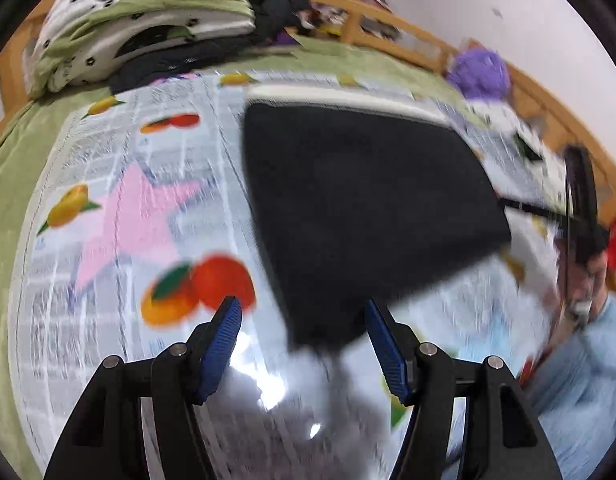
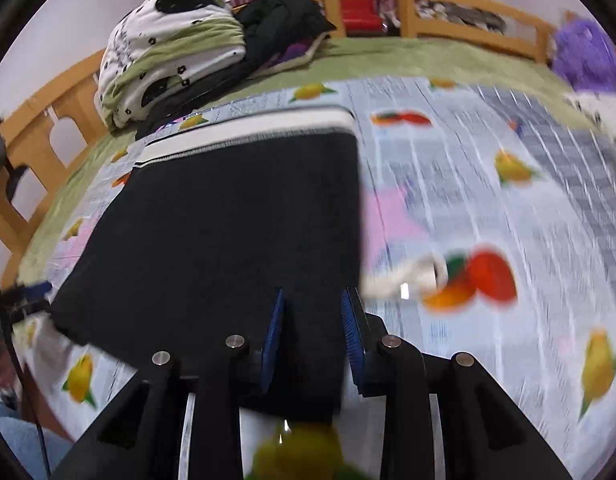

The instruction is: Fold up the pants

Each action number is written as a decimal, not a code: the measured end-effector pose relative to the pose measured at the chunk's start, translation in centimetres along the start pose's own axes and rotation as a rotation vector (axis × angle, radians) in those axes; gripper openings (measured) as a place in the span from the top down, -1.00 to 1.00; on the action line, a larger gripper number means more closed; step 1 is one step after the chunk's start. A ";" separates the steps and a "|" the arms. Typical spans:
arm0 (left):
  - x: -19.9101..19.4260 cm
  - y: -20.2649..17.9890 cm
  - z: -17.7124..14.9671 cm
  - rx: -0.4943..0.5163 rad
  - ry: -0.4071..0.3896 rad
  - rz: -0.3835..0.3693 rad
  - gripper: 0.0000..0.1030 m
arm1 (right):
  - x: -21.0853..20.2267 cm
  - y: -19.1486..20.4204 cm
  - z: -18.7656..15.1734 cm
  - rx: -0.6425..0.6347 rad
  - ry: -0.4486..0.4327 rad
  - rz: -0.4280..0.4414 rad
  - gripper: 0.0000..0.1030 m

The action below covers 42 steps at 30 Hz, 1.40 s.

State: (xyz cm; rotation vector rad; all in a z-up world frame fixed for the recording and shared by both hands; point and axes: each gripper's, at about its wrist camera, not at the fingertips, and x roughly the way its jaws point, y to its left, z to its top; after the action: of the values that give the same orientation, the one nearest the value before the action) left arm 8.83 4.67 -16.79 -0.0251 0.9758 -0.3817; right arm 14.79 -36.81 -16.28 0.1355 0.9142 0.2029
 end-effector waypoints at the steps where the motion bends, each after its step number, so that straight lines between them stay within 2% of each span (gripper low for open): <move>1: 0.4 -0.4 -0.5 0.014 0.013 0.021 -0.19 | -0.1 -0.3 -0.6 0.020 0.008 0.012 0.43; 6: 1.4 -2.3 -1.5 0.120 -0.012 0.095 -0.18 | -0.7 -0.8 -3.2 0.111 0.007 0.084 0.42; 9: 2.2 -3.4 -2.0 0.194 0.021 0.088 -0.18 | -0.8 -0.5 -3.8 0.115 0.004 0.079 0.42; 13: 3.2 -4.2 -1.7 0.248 -0.033 0.212 -0.19 | -0.7 -0.4 -4.2 0.154 0.002 0.111 0.41; 14: 3.2 -4.3 -1.6 0.259 -0.040 0.230 -0.13 | -0.5 -0.3 -4.2 0.156 0.006 0.106 0.41; 15: 2.9 -4.3 -1.5 0.277 -0.053 0.230 0.31 | -0.2 -0.1 -4.1 0.153 0.011 0.097 0.41; 16: 2.4 -4.2 -1.4 0.267 -0.069 0.208 0.41 | 0.0 0.1 -4.1 0.148 0.013 0.083 0.45; 17: 1.8 -4.1 -1.3 0.244 -0.095 0.197 0.44 | 0.1 0.3 -4.1 0.142 0.007 0.057 0.92; 18: 1.2 -3.8 -1.1 0.208 -0.130 0.169 0.49 | -0.1 0.4 -4.0 0.132 -0.012 0.022 1.00; 20: 1.3 -3.5 -0.9 0.209 -0.140 0.163 0.50 | -0.5 0.7 -4.1 0.121 -0.057 -0.009 1.00; 23: 4.2 -1.6 -1.0 0.101 -0.058 0.111 0.51 | 0.5 0.7 -4.3 0.120 -0.028 0.000 1.00; 25: 4.0 -1.3 -1.4 0.081 -0.073 0.088 0.52 | 0.9 0.7 -4.6 0.108 -0.019 -0.001 1.00; 29: 3.0 -0.8 -1.3 0.039 -0.031 0.046 0.51 | 0.8 0.4 -4.4 0.106 0.002 0.009 1.00; 32: 1.4 -0.9 -2.2 0.048 -0.030 0.084 0.48 | 0.0 0.3 -4.4 0.081 0.015 0.006 1.00; 36: 0.2 -1.5 -2.4 0.083 -0.080 0.091 0.48 | -2.0 0.0 -4.3 0.068 -0.036 -0.003 0.96; 39: 0.6 -1.6 -1.4 0.078 -0.102 0.106 0.64 | -2.4 0.0 -4.1 0.091 -0.045 0.020 0.96; 40: 1.1 -1.4 -0.9 0.055 -0.099 0.089 0.69 | -2.3 0.1 -4.0 0.096 -0.042 0.025 0.96; 42: 2.1 -1.1 -0.6 0.041 -0.095 0.110 0.69 | -1.9 0.6 -4.0 0.091 -0.029 0.026 0.96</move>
State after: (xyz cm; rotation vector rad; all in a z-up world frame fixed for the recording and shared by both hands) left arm 9.03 3.01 -18.58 0.0471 0.8717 -0.2963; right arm 10.40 -36.53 -17.15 0.2336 0.8935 0.1833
